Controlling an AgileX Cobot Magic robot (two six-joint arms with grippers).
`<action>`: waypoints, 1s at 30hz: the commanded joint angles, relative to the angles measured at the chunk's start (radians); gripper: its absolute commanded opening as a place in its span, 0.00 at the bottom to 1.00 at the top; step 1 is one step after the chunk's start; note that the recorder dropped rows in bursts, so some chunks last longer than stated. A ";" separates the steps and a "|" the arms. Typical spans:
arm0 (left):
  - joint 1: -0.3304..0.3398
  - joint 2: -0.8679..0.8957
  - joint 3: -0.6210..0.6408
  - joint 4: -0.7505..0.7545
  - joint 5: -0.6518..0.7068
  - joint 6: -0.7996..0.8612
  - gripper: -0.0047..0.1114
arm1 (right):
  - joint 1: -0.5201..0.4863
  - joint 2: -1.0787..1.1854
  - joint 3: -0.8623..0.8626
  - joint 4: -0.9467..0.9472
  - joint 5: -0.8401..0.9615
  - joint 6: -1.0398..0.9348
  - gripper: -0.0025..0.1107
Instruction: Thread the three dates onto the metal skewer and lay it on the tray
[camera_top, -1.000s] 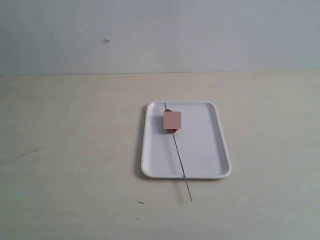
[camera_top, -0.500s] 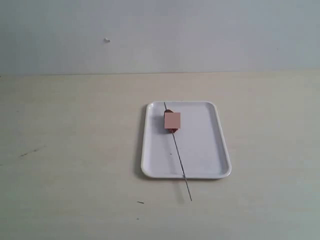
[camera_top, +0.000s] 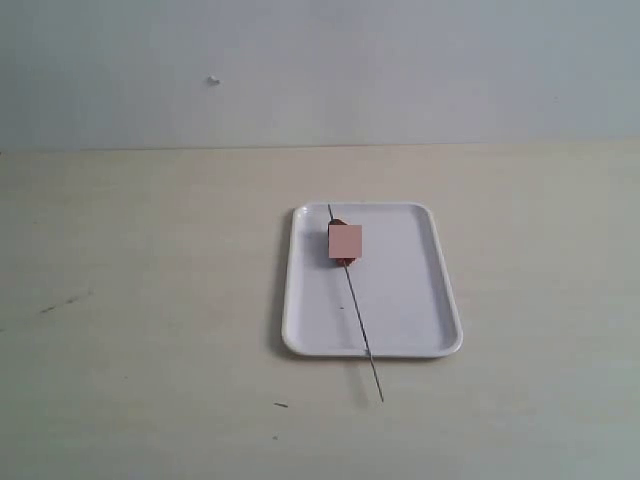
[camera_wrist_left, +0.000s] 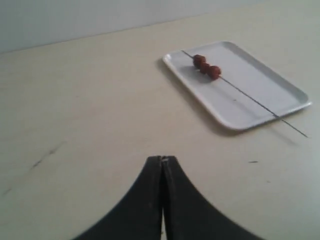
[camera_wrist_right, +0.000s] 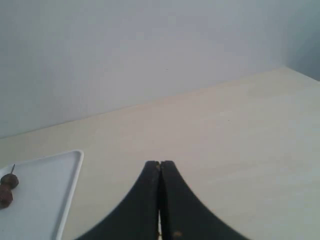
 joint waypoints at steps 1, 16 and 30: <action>0.193 -0.125 0.010 0.015 0.113 -0.005 0.04 | -0.006 -0.007 0.004 -0.004 -0.002 0.000 0.02; 0.482 -0.382 0.131 -0.019 0.129 0.043 0.04 | -0.006 -0.007 0.004 -0.004 -0.002 0.000 0.02; 0.482 -0.382 0.134 -0.019 0.127 0.045 0.04 | -0.006 -0.007 0.004 -0.004 -0.002 0.000 0.02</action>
